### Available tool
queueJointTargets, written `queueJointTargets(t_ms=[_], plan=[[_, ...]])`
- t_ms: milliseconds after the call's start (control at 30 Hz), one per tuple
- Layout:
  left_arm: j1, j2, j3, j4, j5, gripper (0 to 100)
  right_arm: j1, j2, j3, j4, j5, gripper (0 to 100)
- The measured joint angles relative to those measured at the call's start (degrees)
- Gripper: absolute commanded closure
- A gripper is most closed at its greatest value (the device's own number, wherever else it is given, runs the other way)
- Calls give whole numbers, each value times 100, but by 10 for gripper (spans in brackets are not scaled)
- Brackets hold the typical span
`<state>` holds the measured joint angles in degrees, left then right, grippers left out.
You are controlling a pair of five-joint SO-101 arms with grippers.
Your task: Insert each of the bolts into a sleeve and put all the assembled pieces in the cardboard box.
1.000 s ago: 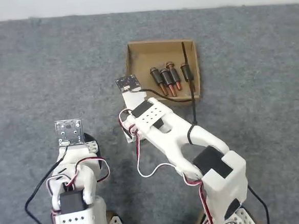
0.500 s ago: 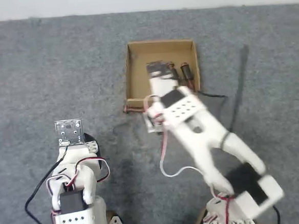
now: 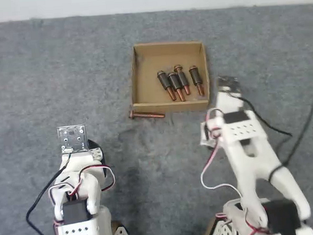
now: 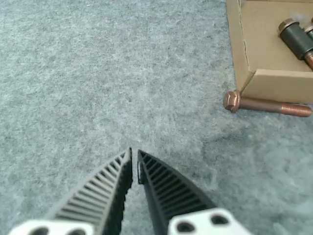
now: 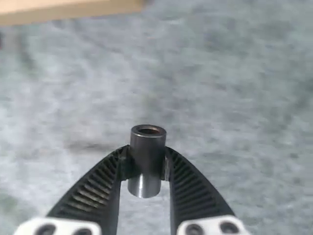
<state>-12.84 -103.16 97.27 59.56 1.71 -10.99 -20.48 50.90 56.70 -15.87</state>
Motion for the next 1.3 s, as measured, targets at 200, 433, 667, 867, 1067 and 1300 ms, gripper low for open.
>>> queueJointTargets(t_ms=[200, 433, 667, 867, 1067, 1300], plan=[[0, 0, 0, 0, 0, 988, 624, -695, 598, -53, 62, 991], [9, 0, 0, -185, 765, 989, 932, -1363, 1160, -53, 387, 991], [571, 0, -633, 62, 1055, 989, 949, -1538, 1354, -211, 431, 991], [1116, 0, -1275, 132, 1275, 989, 949, -1565, 1424, -316, 440, 991], [1591, 1116, -2154, 132, 1697, 989, 949, -1574, 1424, -316, 440, 991], [2110, 3402, -3613, -88, 2374, 988, 941, -1574, 1424, -316, 440, 991]])
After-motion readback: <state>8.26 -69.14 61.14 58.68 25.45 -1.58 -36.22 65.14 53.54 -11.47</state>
